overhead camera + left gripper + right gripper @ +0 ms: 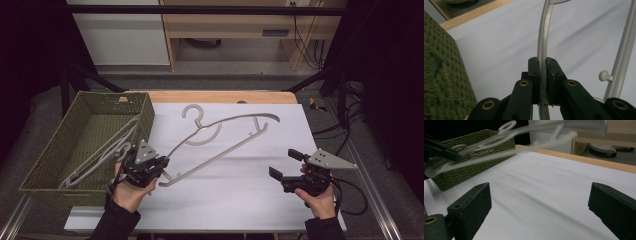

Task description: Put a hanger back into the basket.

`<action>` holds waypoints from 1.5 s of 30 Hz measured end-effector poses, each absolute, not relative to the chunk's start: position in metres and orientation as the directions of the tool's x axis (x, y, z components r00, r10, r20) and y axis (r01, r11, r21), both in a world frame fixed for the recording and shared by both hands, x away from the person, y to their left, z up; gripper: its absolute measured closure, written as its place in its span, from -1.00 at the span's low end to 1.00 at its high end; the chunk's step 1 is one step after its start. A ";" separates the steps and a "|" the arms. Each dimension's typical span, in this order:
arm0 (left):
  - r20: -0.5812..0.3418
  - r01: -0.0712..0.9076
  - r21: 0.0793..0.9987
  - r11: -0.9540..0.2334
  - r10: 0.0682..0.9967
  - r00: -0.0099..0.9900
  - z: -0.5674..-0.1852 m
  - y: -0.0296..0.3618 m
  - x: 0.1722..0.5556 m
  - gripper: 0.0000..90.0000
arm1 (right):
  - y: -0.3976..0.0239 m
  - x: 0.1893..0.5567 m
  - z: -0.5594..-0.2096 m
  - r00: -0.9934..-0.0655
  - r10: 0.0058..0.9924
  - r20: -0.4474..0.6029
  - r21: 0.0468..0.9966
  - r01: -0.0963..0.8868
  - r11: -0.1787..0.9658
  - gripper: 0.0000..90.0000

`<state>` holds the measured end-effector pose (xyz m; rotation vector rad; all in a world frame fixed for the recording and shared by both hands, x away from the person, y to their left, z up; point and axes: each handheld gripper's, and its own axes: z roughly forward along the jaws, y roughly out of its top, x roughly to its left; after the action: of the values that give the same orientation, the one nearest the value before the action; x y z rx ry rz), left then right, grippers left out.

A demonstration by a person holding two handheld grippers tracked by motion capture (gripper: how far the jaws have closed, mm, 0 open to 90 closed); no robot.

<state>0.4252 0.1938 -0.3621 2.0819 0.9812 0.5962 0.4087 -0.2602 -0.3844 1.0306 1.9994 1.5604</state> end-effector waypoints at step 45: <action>0.186 0.473 0.810 -0.347 0.917 0.353 -0.289 0.350 0.463 0.84 | -0.261 0.412 -0.388 -0.628 0.768 0.124 0.942 0.319 0.109 -0.90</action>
<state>0.4627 0.3498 -0.2892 1.9589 1.2071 0.8626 0.4123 -0.2609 -0.3884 1.0588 1.9960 1.5311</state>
